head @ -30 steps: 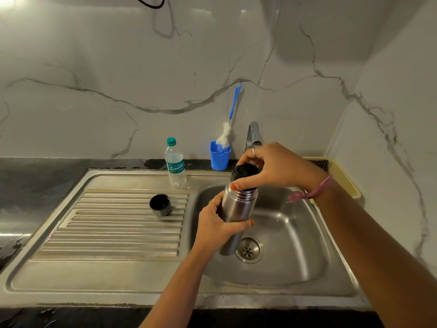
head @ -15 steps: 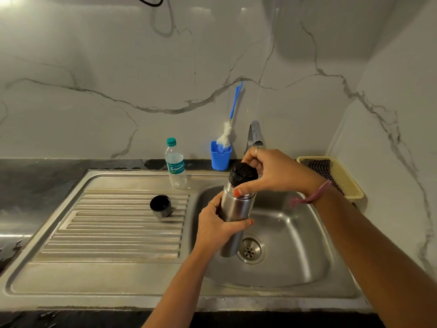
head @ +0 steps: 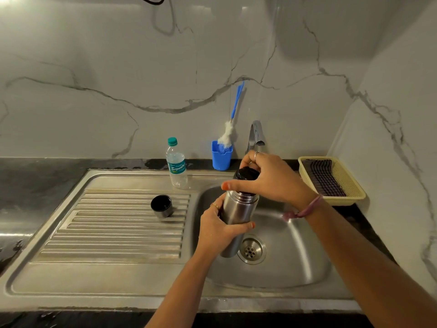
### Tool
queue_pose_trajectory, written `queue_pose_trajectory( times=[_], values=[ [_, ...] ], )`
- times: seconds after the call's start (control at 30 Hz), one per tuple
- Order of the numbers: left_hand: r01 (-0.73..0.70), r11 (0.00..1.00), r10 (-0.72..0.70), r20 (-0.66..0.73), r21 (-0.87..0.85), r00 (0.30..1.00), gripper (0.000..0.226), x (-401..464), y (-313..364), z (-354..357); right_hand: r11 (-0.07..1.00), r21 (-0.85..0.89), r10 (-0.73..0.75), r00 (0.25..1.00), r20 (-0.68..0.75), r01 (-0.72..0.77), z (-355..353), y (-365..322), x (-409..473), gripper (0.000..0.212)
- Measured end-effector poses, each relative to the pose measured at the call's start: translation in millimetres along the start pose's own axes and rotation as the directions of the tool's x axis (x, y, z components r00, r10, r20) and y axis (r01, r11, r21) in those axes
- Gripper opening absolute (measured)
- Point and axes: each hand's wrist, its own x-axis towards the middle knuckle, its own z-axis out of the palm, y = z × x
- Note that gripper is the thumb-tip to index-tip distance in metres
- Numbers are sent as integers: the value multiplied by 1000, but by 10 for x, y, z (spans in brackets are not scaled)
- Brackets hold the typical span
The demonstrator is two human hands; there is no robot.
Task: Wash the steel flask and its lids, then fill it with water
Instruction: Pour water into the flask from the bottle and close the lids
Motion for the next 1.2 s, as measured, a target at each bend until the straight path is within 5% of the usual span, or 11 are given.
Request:
queue_pose_trajectory(
  times=[0.07, 0.17, 0.33, 0.43, 0.57, 0.73, 0.87, 0.97, 1.03, 1.13, 1.2],
  values=[
    [-5, 1000, 5, 7, 11, 1000, 76, -9, -5, 4, 1000, -16, 27, 987, 158, -24, -87, 56, 8, 80],
    [-3, 1000, 3, 4, 7, 1000, 75, -23, 9, -1, 969, 246, -71, 909, 410, -35, -294, 181, 0, 83],
    [-17, 1000, 17, -3, 24, 1000, 76, -19, 27, 20, 968, 243, -123, 952, 279, 53, -318, 185, 29, 55],
    [-22, 999, 22, 5, 24, 1000, 75, -17, 24, 27, 996, 60, -72, 985, 156, 63, -234, 143, 49, 67],
    [-38, 999, 38, 11, 32, 999, 74, -15, 23, 32, 959, 281, -109, 882, 459, -27, -369, 222, 10, 79],
    [-28, 1000, 29, -5, 12, 1000, 75, -17, 11, 33, 971, 234, -109, 962, 248, 50, -264, 140, -8, 53],
    [-14, 1000, 14, -12, -8, 1000, 72, -38, -6, 40, 1000, -17, -20, 997, 73, 22, -130, 72, -5, 73],
    [-20, 1000, 20, -9, -6, 1000, 72, -45, -7, 28, 991, 134, -55, 903, 427, -3, -296, 135, -21, 81],
    [-25, 1000, 25, -4, -2, 1000, 74, -46, -3, 20, 976, 215, -133, 856, 499, 27, -377, 188, -21, 76],
    [-32, 999, 32, -5, 2, 999, 74, -52, 18, 20, 968, 248, -107, 963, 248, 44, -248, 142, -26, 53],
    [-30, 1000, 30, -6, -4, 1000, 72, -52, 12, 17, 995, 96, -33, 995, 93, 24, -119, 96, -13, 63]
  ],
)
